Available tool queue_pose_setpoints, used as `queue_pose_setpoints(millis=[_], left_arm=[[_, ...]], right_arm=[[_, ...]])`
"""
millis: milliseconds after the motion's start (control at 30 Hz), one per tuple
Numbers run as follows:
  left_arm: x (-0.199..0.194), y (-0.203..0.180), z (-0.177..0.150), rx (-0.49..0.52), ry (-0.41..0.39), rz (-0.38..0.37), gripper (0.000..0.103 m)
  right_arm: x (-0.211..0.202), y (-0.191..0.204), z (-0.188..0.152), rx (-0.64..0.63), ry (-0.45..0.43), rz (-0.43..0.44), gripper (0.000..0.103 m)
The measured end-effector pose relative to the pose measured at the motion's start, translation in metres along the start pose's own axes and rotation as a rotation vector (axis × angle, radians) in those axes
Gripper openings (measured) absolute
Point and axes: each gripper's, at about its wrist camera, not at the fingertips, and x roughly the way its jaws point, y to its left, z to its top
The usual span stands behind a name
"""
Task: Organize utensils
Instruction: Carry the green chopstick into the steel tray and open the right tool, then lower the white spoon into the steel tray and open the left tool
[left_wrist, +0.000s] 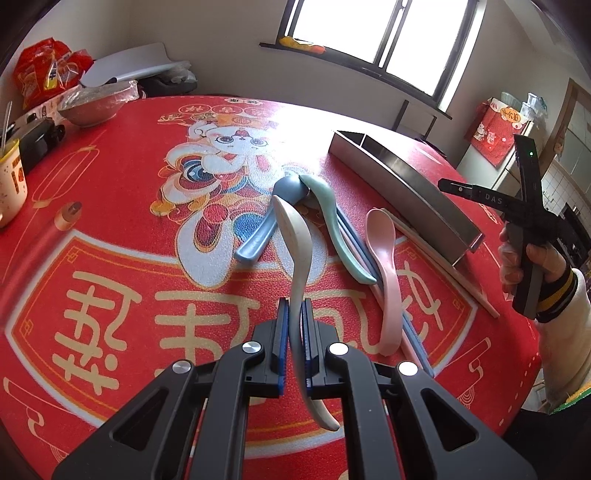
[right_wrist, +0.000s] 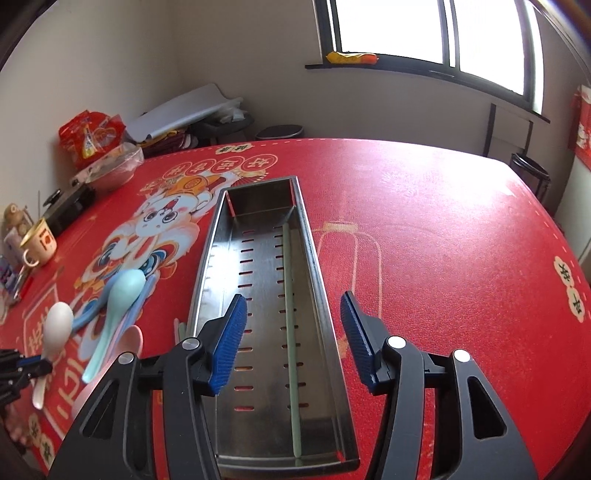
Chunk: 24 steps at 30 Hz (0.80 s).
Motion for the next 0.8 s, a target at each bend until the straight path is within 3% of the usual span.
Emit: queue_pose_setpoints(millis=[367, 433, 800], left_arm=[[0.01, -0.047, 0.039, 0.034, -0.02, 0.011, 0.007], [0.015, -0.058, 0.047, 0.045, -0.016, 0.012, 0.007], [0.058, -0.099, 0.085, 0.069, 0.014, -0.021, 0.007]], right_arm=[[-0.002, -0.022, -0.002, 0.085, -0.03, 0.091, 0.073], [-0.004, -0.028, -0.003, 0.106, -0.041, 0.098, 0.087], [-0.009, -0.048, -0.003, 0.171, -0.026, 0.054, 0.087]])
